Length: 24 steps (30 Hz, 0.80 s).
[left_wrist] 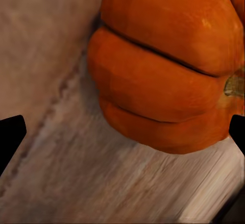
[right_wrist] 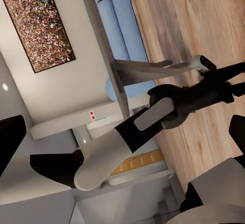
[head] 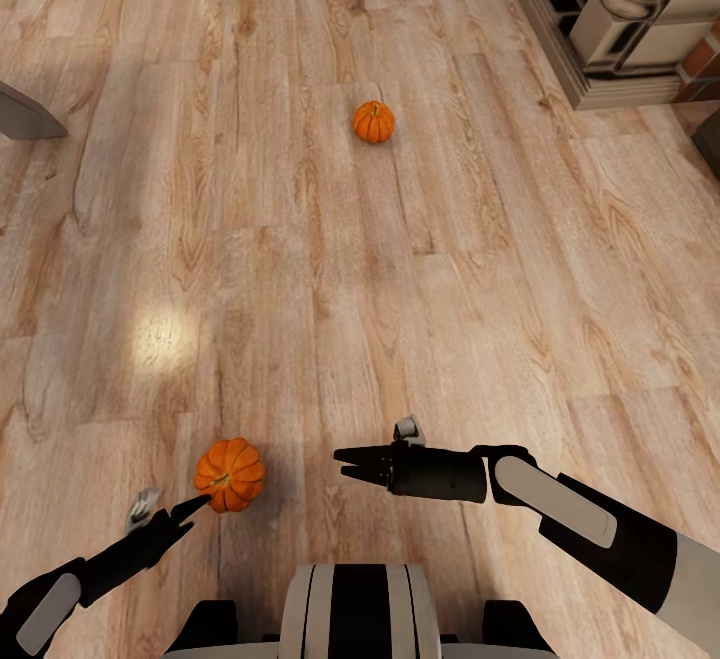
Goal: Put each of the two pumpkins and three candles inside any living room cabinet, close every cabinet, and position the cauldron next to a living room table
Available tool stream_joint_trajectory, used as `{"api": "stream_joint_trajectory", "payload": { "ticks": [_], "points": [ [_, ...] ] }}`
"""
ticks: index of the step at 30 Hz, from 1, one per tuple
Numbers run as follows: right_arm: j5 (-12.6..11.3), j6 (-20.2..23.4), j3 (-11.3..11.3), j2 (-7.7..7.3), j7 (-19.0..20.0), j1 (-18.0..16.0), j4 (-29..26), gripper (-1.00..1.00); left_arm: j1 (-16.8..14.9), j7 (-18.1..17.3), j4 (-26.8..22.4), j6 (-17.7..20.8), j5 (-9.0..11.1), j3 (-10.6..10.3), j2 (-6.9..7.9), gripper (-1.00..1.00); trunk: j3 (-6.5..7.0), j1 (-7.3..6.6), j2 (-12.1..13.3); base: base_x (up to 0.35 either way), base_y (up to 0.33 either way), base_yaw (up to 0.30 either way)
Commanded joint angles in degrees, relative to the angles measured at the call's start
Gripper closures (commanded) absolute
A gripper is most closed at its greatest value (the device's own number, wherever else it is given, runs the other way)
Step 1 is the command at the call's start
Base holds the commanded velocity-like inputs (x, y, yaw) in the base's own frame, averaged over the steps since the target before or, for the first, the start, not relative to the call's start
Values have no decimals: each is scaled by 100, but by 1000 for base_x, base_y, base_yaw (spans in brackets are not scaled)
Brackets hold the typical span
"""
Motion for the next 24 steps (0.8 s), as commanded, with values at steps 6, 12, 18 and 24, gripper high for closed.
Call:
{"api": "stream_joint_trajectory", "payload": {
  "ticks": [6,12,18,24],
  "points": [
    [-35,9,12,-2,8,-7,1,-100,-1,-313,28,30,-4,-1,63,-100,-3,-1,-1,0,0,0],
    [-35,9,12,-2,8,-6,1,-100,-1,-320,30,22,-7,5,69,-100,-3,-1,-1,2,0,0],
    [-35,9,12,-2,8,-5,1,-100,-1,-314,30,7,-7,6,69,-100,-3,-1,-1,114,0,0],
    [-35,9,12,-2,8,-7,1,-100,-1,-314,31,6,-7,7,65,-100,-3,-1,-1,107,0,0]
  ]
}}
